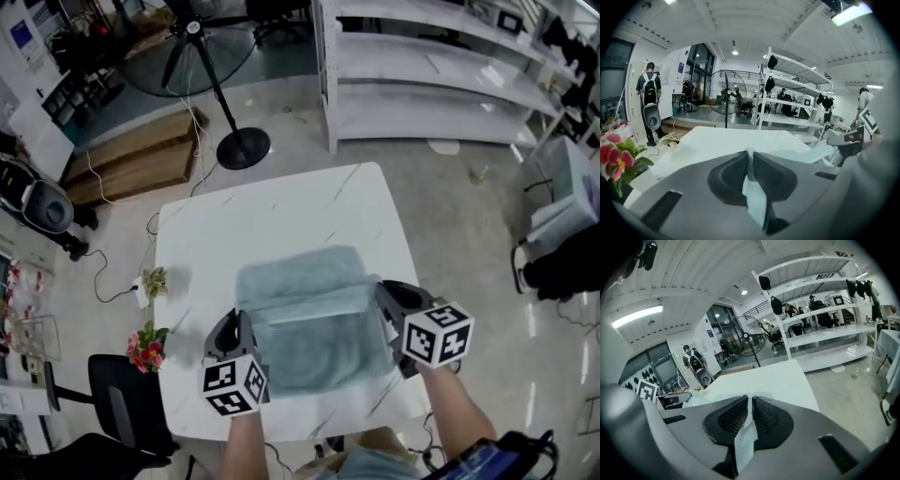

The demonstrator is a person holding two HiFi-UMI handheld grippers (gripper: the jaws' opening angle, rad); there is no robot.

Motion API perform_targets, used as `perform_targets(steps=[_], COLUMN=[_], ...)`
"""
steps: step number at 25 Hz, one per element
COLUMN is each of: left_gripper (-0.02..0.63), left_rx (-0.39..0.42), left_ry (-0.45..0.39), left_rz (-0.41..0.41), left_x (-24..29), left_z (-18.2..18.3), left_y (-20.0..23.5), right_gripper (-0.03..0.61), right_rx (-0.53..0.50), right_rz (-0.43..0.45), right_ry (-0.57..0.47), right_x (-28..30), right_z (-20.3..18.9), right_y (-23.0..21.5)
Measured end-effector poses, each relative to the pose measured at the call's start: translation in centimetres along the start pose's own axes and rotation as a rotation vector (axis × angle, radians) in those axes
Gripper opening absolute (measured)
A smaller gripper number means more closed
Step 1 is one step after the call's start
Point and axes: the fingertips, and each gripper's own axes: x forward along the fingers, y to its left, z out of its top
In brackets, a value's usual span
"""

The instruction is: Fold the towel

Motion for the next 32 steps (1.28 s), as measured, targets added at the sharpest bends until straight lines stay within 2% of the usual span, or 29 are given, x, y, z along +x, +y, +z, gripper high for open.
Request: perform_targets(steps=[6, 13, 15, 17, 20, 22, 26, 32], left_gripper=[0.032, 0.04, 0.063, 0.131, 0.215, 0.236, 0.256, 0.278], left_rx=[0.022, 0.039, 0.04, 0.039, 0.05, 0.072, 0.149, 0.257], left_ry=[0.123, 0.168, 0.168, 0.171, 0.163, 0.148, 0.124, 0.105], left_rz=[0.032, 0.035, 0.013, -0.02, -0.057, -0.083, -0.151, -0.233], left_x=[4.9, 6.8, 6.8, 6.6, 5.8, 5.0, 3.5, 1.3], left_z=[-3.4, -5.5, -5.8, -6.0, -5.9, -5.7, -5.4, -5.3], left_y=[1.0, 1.8, 1.9, 2.1, 2.6, 2.5, 1.7, 1.9], right_gripper=[0.048, 0.054, 0.064, 0.087, 0.161, 0.192, 0.206, 0.21], right_rx=[0.025, -0.02, -0.029, -0.034, -0.045, -0.052, -0.074, -0.195], right_rz=[-0.022, -0.037, -0.03, -0.014, 0.024, 0.044, 0.071, 0.132], right_ry=[0.09, 0.166, 0.174, 0.171, 0.165, 0.157, 0.129, 0.115], right_x=[4.8, 7.4, 7.5, 7.4, 7.1, 6.6, 5.3, 3.1], right_z=[-2.1, -4.3, -4.6, -4.5, -4.3, -4.0, -3.3, -2.7], right_y=[-2.9, -4.1, -4.1, -4.1, -3.7, -3.4, -2.6, -1.2])
